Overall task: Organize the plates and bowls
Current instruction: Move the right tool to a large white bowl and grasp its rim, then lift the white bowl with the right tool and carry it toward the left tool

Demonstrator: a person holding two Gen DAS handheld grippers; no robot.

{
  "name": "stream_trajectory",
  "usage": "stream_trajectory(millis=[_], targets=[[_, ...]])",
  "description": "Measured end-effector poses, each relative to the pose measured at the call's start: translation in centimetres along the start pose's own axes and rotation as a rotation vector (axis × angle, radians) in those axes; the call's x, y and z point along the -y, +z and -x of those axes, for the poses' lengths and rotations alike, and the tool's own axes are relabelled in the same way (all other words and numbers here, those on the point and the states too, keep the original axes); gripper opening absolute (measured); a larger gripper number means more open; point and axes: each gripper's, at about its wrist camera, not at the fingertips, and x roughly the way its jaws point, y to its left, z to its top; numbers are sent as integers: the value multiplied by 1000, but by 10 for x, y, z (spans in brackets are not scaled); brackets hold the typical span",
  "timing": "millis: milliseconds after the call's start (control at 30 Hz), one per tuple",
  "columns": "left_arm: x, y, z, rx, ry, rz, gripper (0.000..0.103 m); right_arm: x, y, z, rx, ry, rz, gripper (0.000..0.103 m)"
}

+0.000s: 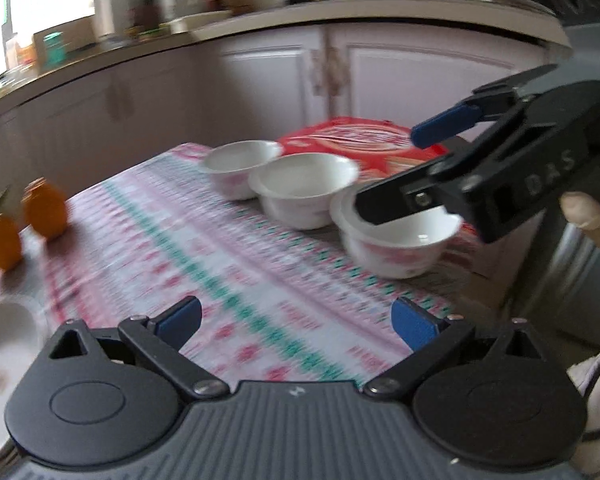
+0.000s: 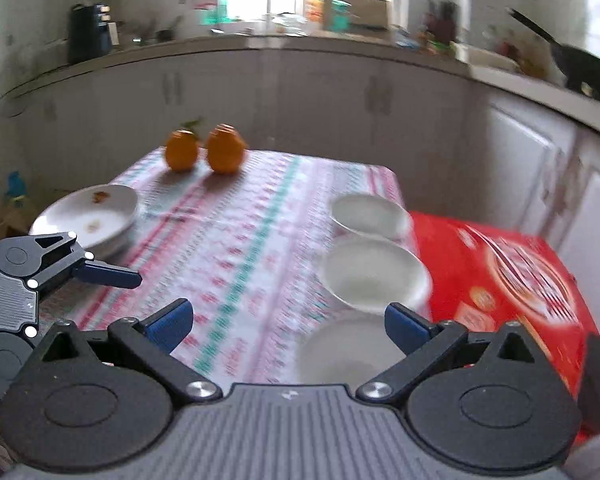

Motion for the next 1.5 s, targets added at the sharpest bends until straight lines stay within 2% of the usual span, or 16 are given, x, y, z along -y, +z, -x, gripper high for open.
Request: stream_trajectory(millis=[200,467,867,1067,1200,1500], targets=[[27,13,-32,-18,-73,-50,101,38,-18,-11,-49,-15,-93,103],[51,20,-64,-26,-116,-90,100,74,-30,-27,-100,55,-186,100],[55,23,-71,-8,-124,-76,93,101,-29,-48,-138,179,-301,72],[54,25,-74,1,-130,-69,92,101,-28,-50,-145,185,-288,71],[53,26,-72,14,-126,-56,88,102,-28,-51,-149,185,-290,71],[49,27,-69,8,-136,-34,87,100,-25,-49,-158,192,-305,71]])
